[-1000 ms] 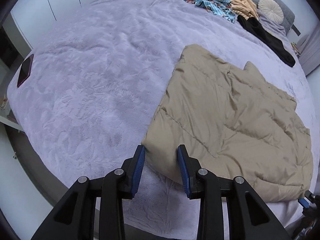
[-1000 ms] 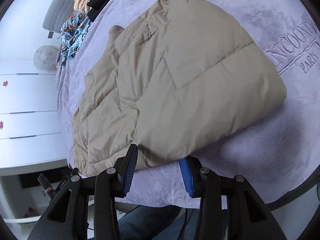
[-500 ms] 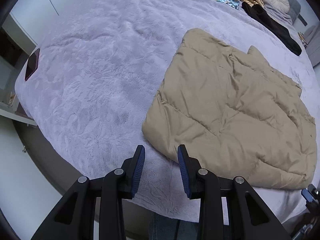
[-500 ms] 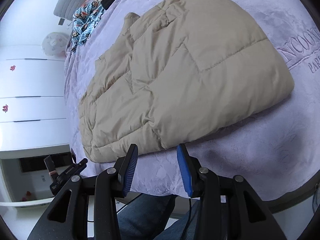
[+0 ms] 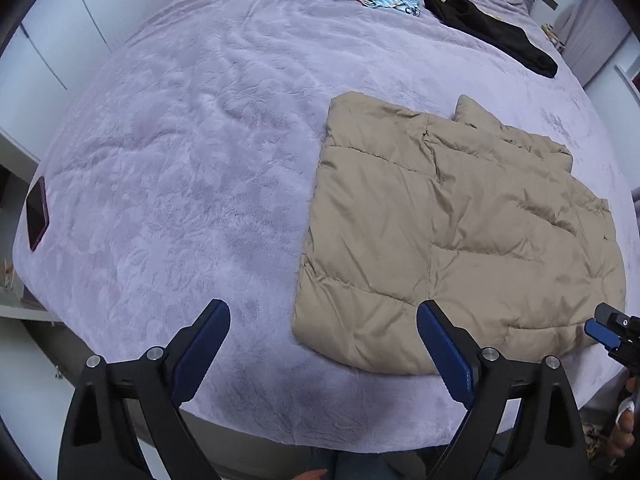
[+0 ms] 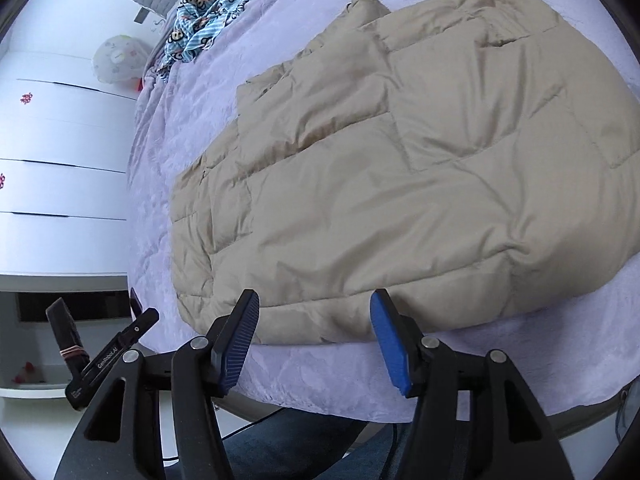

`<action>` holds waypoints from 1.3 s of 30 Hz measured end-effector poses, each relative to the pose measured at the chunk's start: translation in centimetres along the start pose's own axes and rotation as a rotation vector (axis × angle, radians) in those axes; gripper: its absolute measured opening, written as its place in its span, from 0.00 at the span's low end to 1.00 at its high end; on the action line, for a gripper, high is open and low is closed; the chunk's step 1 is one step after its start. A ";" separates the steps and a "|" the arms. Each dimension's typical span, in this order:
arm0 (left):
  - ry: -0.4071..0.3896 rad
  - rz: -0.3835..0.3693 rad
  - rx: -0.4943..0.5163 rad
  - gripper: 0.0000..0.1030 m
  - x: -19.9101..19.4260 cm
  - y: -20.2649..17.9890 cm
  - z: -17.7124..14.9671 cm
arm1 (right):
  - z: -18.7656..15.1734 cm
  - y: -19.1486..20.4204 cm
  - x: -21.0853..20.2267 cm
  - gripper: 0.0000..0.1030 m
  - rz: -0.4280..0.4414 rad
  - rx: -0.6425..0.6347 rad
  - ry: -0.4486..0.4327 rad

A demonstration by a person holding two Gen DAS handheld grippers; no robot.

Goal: Fold large clothes

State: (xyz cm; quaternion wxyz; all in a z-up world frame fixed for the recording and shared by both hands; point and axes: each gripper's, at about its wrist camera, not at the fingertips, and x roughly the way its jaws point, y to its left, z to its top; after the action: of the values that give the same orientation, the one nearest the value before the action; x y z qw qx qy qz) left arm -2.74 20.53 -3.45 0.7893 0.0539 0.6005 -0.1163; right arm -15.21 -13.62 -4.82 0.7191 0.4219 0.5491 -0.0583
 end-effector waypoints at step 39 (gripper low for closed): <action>0.246 -0.468 0.145 1.00 11.2 2.7 7.2 | -1.5 5.6 5.7 0.85 -0.127 0.063 0.097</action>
State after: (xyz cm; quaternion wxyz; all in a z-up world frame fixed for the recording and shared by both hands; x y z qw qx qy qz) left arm 7.52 20.15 -12.38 0.6559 -0.0162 0.6782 -0.3309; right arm -11.05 -6.84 -6.61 0.6728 0.4112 0.6067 -0.1005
